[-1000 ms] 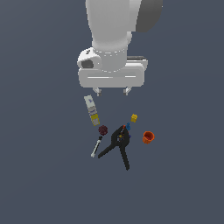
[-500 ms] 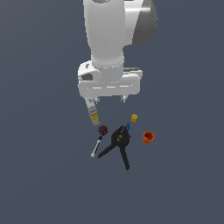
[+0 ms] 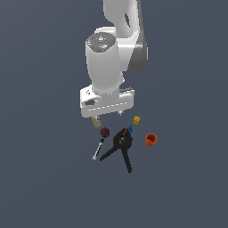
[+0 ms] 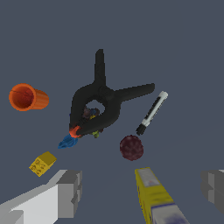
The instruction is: Pick up a designated object from a clutter of objects.
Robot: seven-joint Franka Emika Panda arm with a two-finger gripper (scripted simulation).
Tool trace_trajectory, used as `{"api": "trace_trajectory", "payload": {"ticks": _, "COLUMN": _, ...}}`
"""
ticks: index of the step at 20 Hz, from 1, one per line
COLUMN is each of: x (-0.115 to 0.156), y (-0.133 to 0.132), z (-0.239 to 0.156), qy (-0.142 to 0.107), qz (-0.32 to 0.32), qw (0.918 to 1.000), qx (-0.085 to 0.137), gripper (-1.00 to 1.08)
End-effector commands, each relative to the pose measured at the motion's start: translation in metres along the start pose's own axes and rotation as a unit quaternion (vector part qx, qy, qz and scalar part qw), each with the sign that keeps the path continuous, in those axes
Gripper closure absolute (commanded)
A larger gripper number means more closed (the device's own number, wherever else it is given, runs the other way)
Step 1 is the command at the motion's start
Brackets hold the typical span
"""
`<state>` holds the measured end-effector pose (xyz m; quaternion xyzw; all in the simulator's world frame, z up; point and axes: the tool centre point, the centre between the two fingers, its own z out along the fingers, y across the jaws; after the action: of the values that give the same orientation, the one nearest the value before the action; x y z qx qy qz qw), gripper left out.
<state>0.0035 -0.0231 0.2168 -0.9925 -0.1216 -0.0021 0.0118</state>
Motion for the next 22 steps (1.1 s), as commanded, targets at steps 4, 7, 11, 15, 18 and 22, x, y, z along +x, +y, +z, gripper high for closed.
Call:
{"api": "trace_trajectory", "payload": {"ticks": 4, "x": -0.008, "y": 0.01, "z": 0.05, "qy": -0.001, "qz": -0.065, "qw": 0.9979, "qx": -0.004, "gripper": -0.92}}
{"api": "trace_trajectory", "payload": {"ticks": 7, "x": -0.014, "y": 0.015, "z": 0.075, "qy": -0.002, "qz": -0.098, "qw": 0.9951, "qx": -0.006, "gripper": -0.92}}
{"api": "trace_trajectory", "payload": {"ticks": 11, "x": -0.022, "y": 0.019, "z": 0.102, "qy": -0.004, "qz": -0.135, "qw": 0.9908, "qx": -0.008, "gripper": -0.92}}
{"api": "trace_trajectory", "payload": {"ticks": 15, "x": -0.029, "y": 0.021, "z": 0.121, "qy": -0.005, "qz": -0.162, "qw": 0.9868, "qx": -0.01, "gripper": -0.92}}
{"api": "trace_trajectory", "payload": {"ticks": 18, "x": -0.033, "y": 0.022, "z": 0.13, "qy": -0.005, "qz": -0.175, "qw": 0.9844, "qx": -0.01, "gripper": -0.92}}
{"api": "trace_trajectory", "payload": {"ticks": 22, "x": -0.036, "y": 0.023, "z": 0.137, "qy": -0.005, "qz": -0.185, "qw": 0.9826, "qx": -0.011, "gripper": -0.92}}
